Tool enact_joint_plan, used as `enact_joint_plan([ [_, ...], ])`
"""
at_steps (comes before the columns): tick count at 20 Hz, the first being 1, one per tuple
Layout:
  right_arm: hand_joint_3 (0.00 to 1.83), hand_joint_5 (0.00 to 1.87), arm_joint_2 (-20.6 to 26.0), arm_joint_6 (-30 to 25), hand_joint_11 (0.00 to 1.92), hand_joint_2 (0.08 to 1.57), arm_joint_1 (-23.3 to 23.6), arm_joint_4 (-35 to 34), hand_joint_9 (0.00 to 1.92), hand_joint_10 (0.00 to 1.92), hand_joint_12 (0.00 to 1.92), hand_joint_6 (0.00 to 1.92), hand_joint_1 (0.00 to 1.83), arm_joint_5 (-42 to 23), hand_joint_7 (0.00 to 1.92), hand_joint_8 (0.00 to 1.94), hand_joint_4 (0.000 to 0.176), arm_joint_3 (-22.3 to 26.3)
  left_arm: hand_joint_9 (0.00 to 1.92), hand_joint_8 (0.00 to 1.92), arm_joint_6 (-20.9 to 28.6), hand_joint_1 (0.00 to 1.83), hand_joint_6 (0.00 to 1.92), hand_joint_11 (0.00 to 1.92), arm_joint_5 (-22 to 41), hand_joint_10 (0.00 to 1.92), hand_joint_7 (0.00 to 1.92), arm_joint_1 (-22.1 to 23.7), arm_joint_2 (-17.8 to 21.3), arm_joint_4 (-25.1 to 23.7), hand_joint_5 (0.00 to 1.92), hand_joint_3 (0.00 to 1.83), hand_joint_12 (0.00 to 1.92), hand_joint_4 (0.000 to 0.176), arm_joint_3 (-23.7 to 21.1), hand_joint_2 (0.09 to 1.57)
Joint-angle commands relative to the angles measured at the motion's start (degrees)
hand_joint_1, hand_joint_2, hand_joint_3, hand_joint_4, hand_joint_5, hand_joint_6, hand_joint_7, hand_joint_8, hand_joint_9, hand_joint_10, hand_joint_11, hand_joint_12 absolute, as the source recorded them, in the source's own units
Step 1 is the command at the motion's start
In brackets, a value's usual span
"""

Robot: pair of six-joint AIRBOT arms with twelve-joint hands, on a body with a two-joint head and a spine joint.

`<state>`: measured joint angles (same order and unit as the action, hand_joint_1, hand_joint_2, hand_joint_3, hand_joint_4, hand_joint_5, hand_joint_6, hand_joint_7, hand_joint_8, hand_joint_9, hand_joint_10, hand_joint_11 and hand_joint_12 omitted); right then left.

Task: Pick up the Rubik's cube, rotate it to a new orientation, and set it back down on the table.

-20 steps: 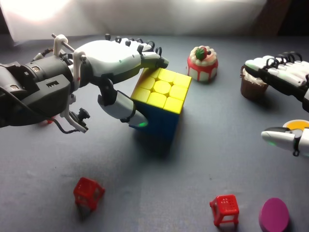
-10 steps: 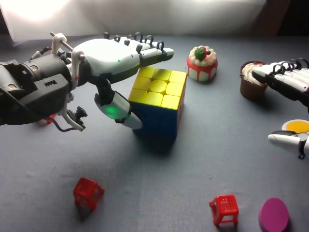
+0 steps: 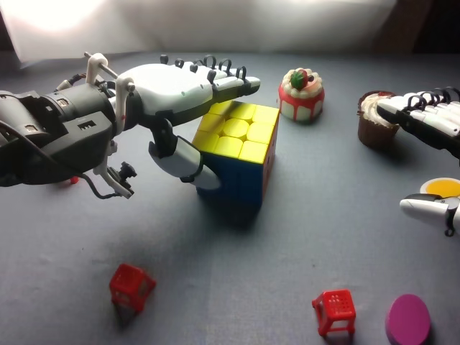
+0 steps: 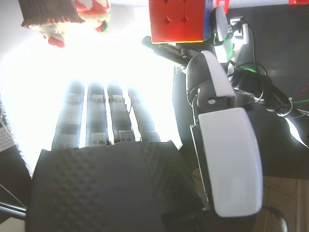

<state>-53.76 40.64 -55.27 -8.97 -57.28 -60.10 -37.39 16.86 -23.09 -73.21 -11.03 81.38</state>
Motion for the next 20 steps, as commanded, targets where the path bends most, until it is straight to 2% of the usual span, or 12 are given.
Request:
enact_joint_plan([
  [1,0.0,0.0,0.39,-0.46,0.0,1.18,0.15,-0.43,0.0,0.0,0.0,0.0,0.68,-7.34,0.0,0.0,0.0,0.02,0.01,0.0,0.14,0.91,0.01,0.0,5.3,0.0,0.0,0.05,0.05,0.71,0.04,0.0,1.31,0.026,0.18,0.91],
  [2,0.0,0.0,0.39,-0.46,0.0,1.18,0.15,-0.47,0.0,0.0,0.0,0.0,0.67,-7.42,0.0,0.0,0.0,0.03,0.09,0.01,0.14,0.91,0.03,0.0,5.13,0.04,0.07,-0.04,-0.11,0.81,0.11,0.0,1.41,0.002,0.3,0.91],
  [3,0.0,0.0,0.39,-0.46,0.0,1.18,0.13,-0.52,0.0,0.0,0.0,0.0,0.67,-7.5,0.0,0.0,0.0,0.05,0.13,0.29,0.14,0.95,0.02,0.13,4.88,0.99,0.29,-0.07,-0.29,0.81,0.22,0.0,1.82,0.0,0.46,0.91],
  [4,0.0,0.0,0.39,-0.46,0.0,1.18,0.06,-0.59,0.0,0.0,0.0,0.0,0.69,-7.57,0.0,0.0,0.0,0.07,0.21,0.49,0.15,0.98,0.04,0.18,4.5,1.2,0.37,-0.2,-0.65,0.9,0.35,0.0,1.87,0.0,0.78,0.93],
  [6,0.0,0.0,0.39,-0.46,0.0,1.18,0.04,-0.62,0.0,0.0,0.0,0.0,0.68,-7.59,0.0,0.0,0.0,0.06,0.24,0.5,0.25,1.01,0.05,0.17,4.34,1.2,0.4,-0.35,-0.8,0.91,0.38,0.01,1.88,0.0,0.92,0.94],
  [8,0.0,0.0,0.39,-0.46,0.0,1.18,-0.01,-0.64,0.0,0.0,0.0,0.0,0.68,-7.59,0.0,0.0,0.0,0.08,0.73,1.55,0.24,1.08,0.12,0.89,4.38,1.85,0.66,-0.35,-0.82,0.91,0.64,0.0,1.92,0.0,0.9,0.95],
  [9,0.0,0.0,0.39,-0.46,0.0,1.19,-0.04,-0.68,0.0,0.0,0.0,0.0,0.69,-7.58,0.0,0.0,0.0,0.07,0.61,1.62,0.23,1.21,0.89,0.78,4.71,1.92,0.73,-0.35,-0.82,0.91,0.93,0.0,1.92,0.0,0.88,1.17],
  [10,0.0,0.0,0.39,-0.46,0.0,1.19,-0.1,-0.75,0.0,0.0,0.0,0.0,0.67,-7.58,0.0,0.0,0.0,0.07,0.42,1.48,0.23,1.2,1.21,0.53,5.02,1.89,0.65,-0.32,-0.78,0.91,0.9,0.02,1.92,0.0,0.81,1.21],
  [11,0.0,0.0,0.39,-0.46,0.0,1.19,-0.16,-0.77,0.0,0.0,0.0,0.0,0.67,-7.58,0.0,0.0,0.0,0.07,0.42,1.48,0.23,1.2,1.21,0.53,5.1,1.89,0.65,-0.28,-0.75,0.91,0.9,0.02,1.92,0.0,0.76,1.21],
  [13,0.0,0.0,0.39,-0.46,0.0,1.19,-0.29,-0.82,0.0,0.0,0.0,0.0,0.68,-7.58,0.0,0.0,0.0,0.07,0.66,1.59,0.22,1.17,1.4,0.81,5.65,1.92,0.68,-0.23,-0.48,0.91,0.85,0.54,1.92,0.0,0.52,0.98],
  [16,0.01,0.0,0.39,-0.46,0.0,1.2,-0.45,-0.89,0.0,0.0,0.0,0.0,0.71,-7.59,0.0,0.0,0.0,0.07,0.67,1.6,-0.15,1.16,1.43,0.83,6.73,1.92,0.7,0.03,0.01,0.87,0.84,0.64,1.92,0.0,-0.05,0.94],
  [20,0.0,0.0,0.39,-0.46,0.0,1.2,-0.45,-0.9,0.0,0.0,0.0,0.0,0.7,-7.59,0.0,0.0,0.0,0.05,0.86,1.8,-1.01,1.17,1.46,1.03,8.08,1.92,0.73,0.47,0.84,0.82,0.79,0.82,1.92,0.0,-1.01,0.88],
])
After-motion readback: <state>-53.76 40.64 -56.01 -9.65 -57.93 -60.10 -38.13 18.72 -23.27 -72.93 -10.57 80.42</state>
